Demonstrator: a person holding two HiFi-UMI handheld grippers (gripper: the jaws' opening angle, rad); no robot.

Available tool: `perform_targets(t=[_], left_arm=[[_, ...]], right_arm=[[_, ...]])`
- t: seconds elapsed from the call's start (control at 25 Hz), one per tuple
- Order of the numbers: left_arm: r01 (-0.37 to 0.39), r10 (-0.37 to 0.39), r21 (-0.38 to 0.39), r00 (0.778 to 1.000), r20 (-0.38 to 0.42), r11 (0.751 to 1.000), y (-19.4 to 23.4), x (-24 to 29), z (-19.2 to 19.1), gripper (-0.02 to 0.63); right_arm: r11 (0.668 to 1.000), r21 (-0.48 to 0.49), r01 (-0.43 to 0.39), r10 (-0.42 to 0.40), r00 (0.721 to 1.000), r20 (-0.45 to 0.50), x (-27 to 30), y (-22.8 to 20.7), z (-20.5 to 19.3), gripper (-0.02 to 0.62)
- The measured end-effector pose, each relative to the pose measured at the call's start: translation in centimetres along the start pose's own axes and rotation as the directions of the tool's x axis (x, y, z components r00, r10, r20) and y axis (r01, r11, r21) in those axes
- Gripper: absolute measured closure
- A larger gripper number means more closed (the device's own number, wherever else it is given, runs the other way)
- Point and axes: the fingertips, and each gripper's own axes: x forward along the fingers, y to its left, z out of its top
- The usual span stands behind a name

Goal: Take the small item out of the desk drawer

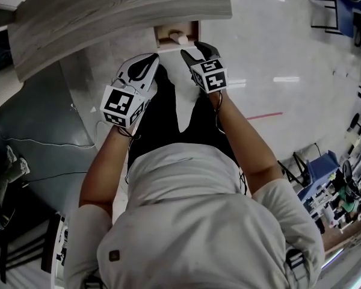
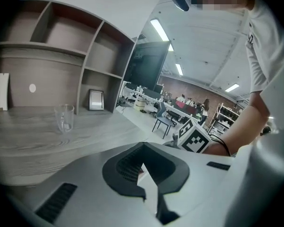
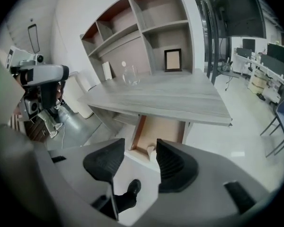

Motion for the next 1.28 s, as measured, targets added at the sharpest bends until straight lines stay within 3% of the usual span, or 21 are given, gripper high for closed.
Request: perform_targets(t=[0.16,0.68,1.12,1.28], left_arm=[[0.005,-0.006,-0.016,0.998,-0.062,1.000,1.5,1.6,-3.1,0.591],[0.006,-0.010,-0.025,0.990,-0.144,1.000,5.7,5.9,-8.9,0.591],[0.005,-0.013,-0.049,0.986,-0.165,0.999,6.9,7.3,-10.2,0.591],[-0.003,-0.007,-0.059,0.986,-0.169,0.998,7.3,7.2,-10.7,0.591]], right_arm=[[1.000,0.018,0.014,-0.014,0.999,-0.045,3.0,-0.9,-1.8,0.373],[0.996,0.059,0.069,-0.058,0.982,-0.178,10.8,-2.9,-6.2,0.367],[0.994,0.039,0.105,-0.088,0.948,-0.306,15.3,-4.9,-8.1,0.364],[0.990,-0.015,0.138,-0.137,0.949,-0.283,16.3,-5.9,-6.9,0.365]])
